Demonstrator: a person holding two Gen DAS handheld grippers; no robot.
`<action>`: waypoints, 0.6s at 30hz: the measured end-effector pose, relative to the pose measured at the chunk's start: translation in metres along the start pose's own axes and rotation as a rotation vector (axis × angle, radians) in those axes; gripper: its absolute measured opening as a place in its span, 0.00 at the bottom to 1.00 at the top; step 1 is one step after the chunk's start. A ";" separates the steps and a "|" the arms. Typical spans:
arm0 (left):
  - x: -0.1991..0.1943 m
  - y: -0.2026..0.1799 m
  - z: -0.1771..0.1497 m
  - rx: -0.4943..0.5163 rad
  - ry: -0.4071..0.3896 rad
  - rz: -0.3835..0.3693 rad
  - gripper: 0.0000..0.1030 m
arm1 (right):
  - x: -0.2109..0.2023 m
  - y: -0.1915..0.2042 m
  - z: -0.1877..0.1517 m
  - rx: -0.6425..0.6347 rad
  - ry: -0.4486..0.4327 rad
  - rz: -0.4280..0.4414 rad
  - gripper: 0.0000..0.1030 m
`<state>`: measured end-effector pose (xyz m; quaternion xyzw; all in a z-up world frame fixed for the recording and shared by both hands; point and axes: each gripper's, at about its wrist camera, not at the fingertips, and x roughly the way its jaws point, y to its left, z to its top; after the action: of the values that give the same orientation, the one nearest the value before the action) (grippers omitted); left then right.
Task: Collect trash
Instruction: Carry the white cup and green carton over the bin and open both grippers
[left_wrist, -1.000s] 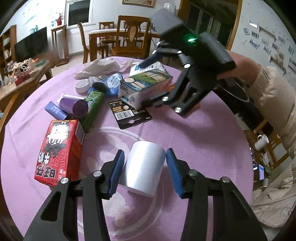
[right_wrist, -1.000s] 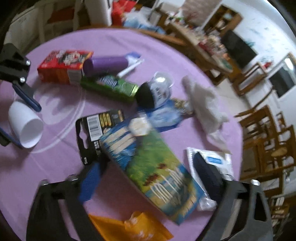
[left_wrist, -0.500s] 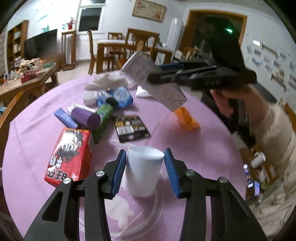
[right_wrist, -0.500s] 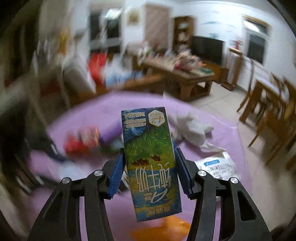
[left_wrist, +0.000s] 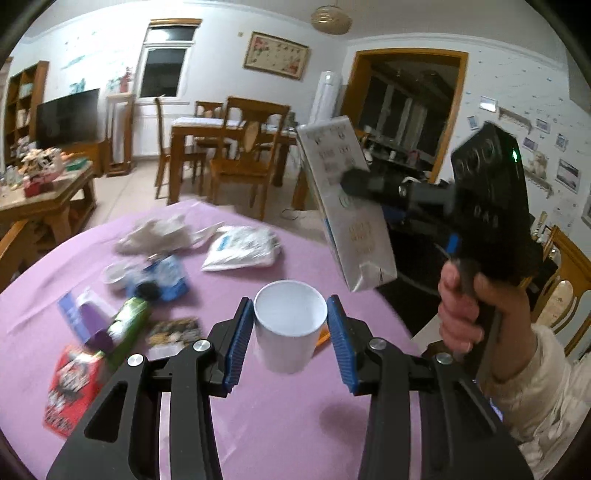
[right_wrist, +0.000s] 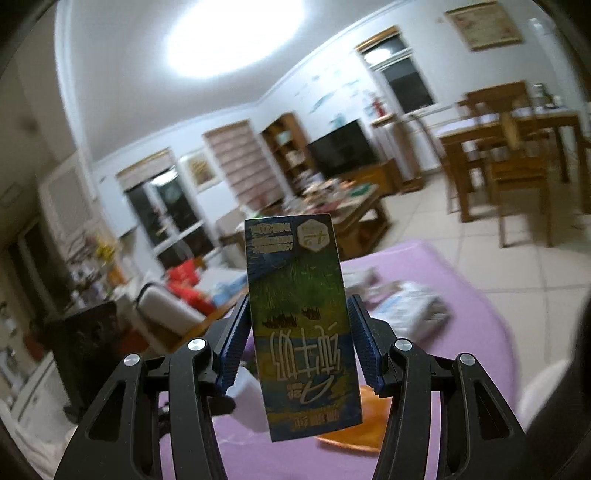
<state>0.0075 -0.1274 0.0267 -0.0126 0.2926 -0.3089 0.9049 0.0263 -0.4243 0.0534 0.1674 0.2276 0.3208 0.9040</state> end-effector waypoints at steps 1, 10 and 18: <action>0.005 -0.005 0.003 0.007 -0.003 -0.008 0.40 | -0.010 -0.009 -0.001 0.014 -0.020 -0.019 0.51; 0.074 -0.076 0.037 0.066 -0.013 -0.151 0.40 | -0.116 -0.084 -0.012 0.110 -0.196 -0.254 0.51; 0.142 -0.133 0.057 0.079 0.012 -0.272 0.40 | -0.184 -0.159 -0.027 0.183 -0.286 -0.458 0.51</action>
<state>0.0548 -0.3242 0.0269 -0.0148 0.2812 -0.4401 0.8527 -0.0352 -0.6581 0.0156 0.2363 0.1578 0.0597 0.9569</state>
